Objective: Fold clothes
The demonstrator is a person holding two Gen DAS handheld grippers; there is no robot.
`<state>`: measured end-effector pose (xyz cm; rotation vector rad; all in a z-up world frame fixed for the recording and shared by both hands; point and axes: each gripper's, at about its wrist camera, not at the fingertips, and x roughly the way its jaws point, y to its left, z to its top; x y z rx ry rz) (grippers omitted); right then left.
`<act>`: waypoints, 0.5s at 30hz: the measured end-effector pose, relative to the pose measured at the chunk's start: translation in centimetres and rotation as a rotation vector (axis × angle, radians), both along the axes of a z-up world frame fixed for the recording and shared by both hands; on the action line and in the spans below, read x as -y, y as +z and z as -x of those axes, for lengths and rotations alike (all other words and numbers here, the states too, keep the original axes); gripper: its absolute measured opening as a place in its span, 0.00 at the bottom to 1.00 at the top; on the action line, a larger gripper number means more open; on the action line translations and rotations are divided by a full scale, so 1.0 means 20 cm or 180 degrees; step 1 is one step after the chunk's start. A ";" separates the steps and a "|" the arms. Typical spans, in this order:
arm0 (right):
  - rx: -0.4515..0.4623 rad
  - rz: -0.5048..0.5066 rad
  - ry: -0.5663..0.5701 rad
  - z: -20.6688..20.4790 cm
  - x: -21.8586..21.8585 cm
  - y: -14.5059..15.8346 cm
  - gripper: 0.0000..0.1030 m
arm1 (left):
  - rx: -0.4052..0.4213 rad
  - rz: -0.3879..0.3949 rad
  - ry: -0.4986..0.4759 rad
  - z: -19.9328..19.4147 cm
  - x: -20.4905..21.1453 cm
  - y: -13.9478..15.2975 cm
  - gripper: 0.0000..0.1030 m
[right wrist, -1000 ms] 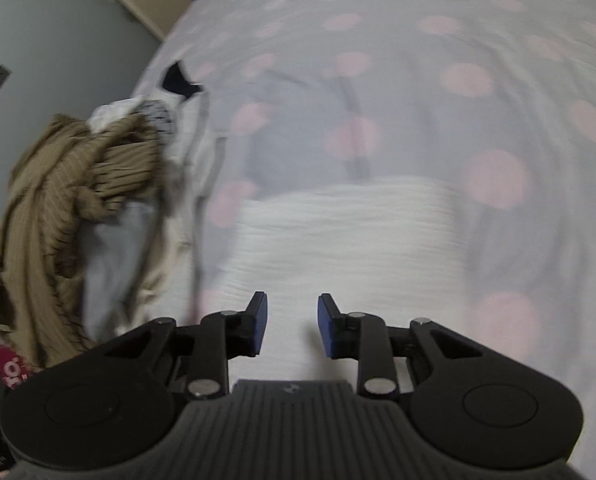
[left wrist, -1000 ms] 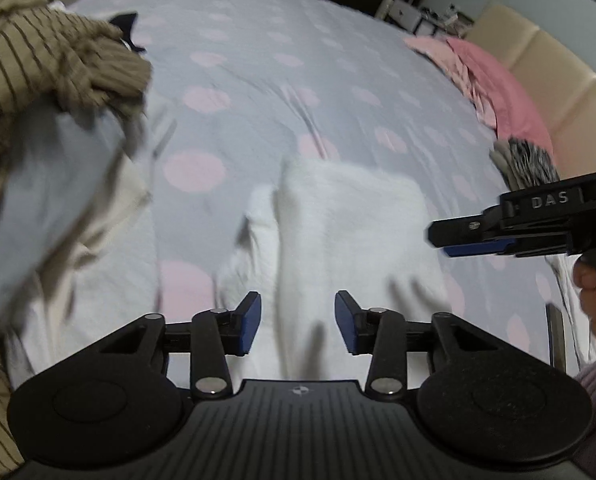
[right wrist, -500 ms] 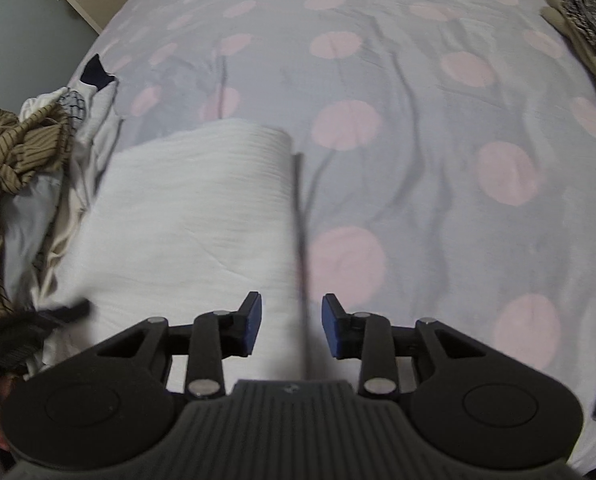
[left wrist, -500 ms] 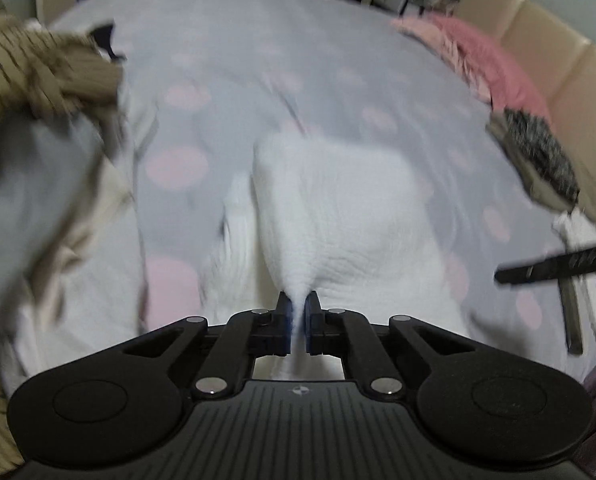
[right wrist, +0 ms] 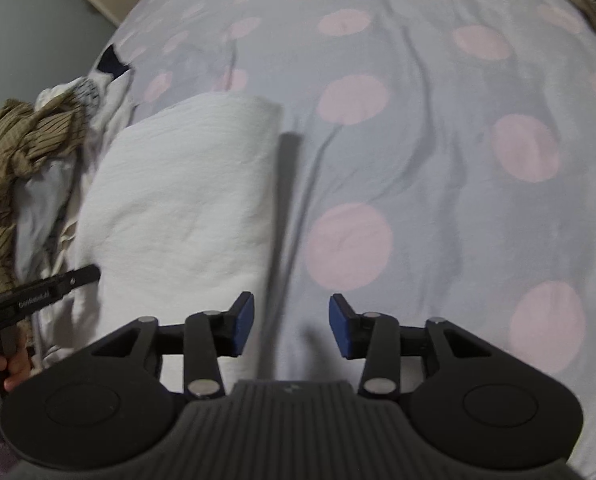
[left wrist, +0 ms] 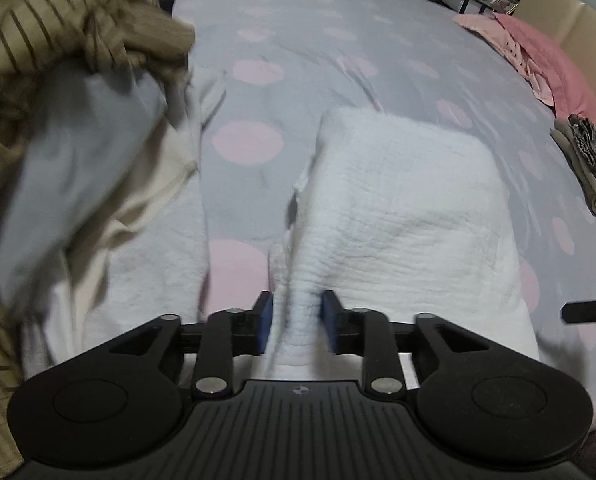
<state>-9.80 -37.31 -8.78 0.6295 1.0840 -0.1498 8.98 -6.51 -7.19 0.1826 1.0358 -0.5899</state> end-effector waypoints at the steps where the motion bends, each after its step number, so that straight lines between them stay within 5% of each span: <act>1: 0.0002 -0.0033 0.0044 0.00 -0.01 -0.01 0.50 | 0.0077 -0.0019 -0.0015 0.03 0.00 0.03 0.36; 2: -0.0009 -0.0063 0.0088 -0.01 -0.03 -0.02 0.52 | 0.0129 -0.0025 -0.0028 0.06 0.00 0.06 0.43; 10: -0.0170 -0.0451 0.0224 -0.04 -0.16 -0.20 0.50 | -0.0023 0.0234 -0.0066 0.27 0.00 0.10 0.43; 15: -0.0197 -0.0565 0.0209 -0.03 -0.21 -0.22 0.20 | -0.0086 0.0257 -0.0055 0.36 -0.02 0.08 0.43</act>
